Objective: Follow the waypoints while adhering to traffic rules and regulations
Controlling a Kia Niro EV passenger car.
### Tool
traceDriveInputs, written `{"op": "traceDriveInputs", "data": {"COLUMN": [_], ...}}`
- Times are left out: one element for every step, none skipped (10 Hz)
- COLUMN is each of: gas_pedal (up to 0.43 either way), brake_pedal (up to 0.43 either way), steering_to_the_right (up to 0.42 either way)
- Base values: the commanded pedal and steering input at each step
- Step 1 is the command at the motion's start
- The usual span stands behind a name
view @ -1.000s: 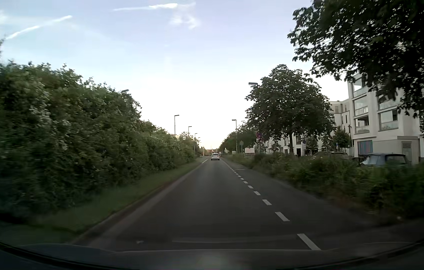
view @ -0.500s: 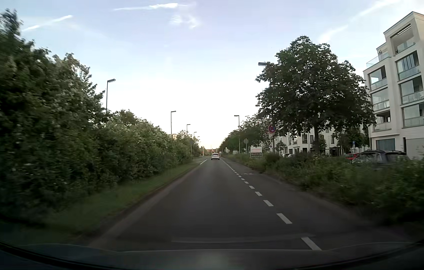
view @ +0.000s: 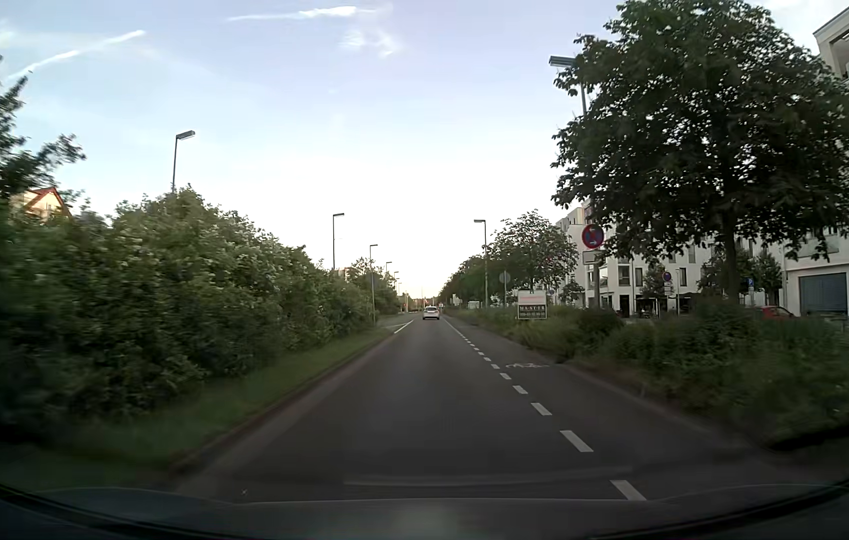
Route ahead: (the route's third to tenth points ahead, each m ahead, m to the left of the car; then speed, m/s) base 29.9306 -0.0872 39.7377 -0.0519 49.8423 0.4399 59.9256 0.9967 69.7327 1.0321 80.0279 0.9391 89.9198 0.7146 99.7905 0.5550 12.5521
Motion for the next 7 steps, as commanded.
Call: {"op": "traceDriveInputs", "data": {"gas_pedal": [0.047,0.039,0.039,0.028,0.028,0.020,0.020], "brake_pedal": [0.000,0.000,0.000,0.000,0.000,0.000,0.000], "steering_to_the_right": [-0.001,-0.002,-0.002,-0.002,-0.003,-0.003,-0.003]}}
